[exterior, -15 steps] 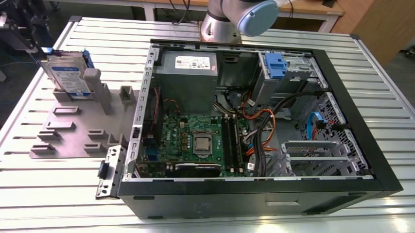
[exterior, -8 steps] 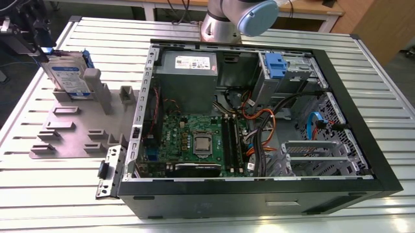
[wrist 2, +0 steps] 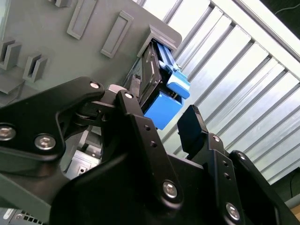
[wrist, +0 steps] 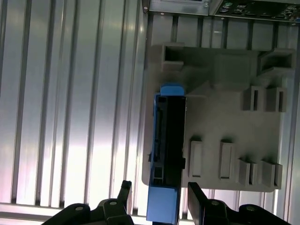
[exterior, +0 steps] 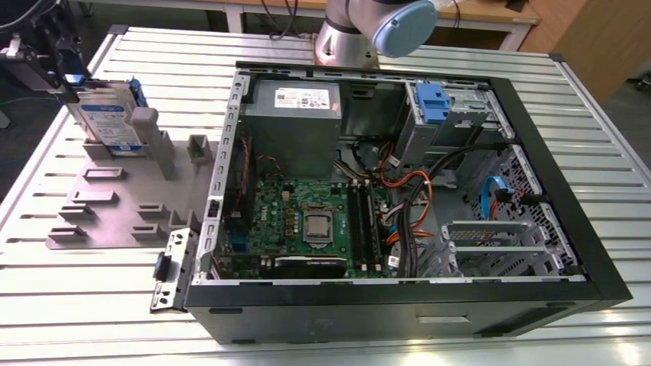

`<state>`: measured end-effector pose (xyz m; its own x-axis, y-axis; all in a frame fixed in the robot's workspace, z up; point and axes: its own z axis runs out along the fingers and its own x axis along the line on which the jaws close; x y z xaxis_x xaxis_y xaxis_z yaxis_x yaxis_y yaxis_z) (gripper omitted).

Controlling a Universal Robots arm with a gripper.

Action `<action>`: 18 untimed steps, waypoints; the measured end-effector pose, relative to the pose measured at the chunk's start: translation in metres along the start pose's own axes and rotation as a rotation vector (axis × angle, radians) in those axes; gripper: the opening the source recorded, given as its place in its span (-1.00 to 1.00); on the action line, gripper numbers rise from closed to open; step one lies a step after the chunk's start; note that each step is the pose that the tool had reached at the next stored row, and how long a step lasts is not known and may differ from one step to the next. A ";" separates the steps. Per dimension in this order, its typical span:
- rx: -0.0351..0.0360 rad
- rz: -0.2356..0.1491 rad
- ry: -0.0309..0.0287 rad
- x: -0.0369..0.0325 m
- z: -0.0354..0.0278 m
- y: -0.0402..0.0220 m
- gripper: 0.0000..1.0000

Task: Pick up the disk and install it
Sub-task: 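Pick up the disk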

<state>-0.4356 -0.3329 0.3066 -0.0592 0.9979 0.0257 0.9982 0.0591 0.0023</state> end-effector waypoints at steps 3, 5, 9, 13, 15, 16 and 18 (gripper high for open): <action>0.0012 0.000 0.0000 -0.0001 0.0034 -0.0007 0.18; 0.0016 0.000 0.0001 -0.0001 0.0048 -0.0009 0.18; 0.0017 0.000 0.0000 -0.0001 0.0050 -0.0009 0.18; 0.0015 0.000 0.0001 0.0001 0.0055 -0.0036 0.18; 0.0014 0.003 0.0002 0.0002 0.0059 -0.0065 0.18; 0.0013 0.007 0.0002 0.0001 0.0062 -0.0067 0.18; 0.0011 0.013 0.0002 -0.0002 0.0074 -0.0068 0.18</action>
<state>-0.4424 -0.3333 0.2991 -0.0461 0.9986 0.0259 0.9989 0.0461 0.0008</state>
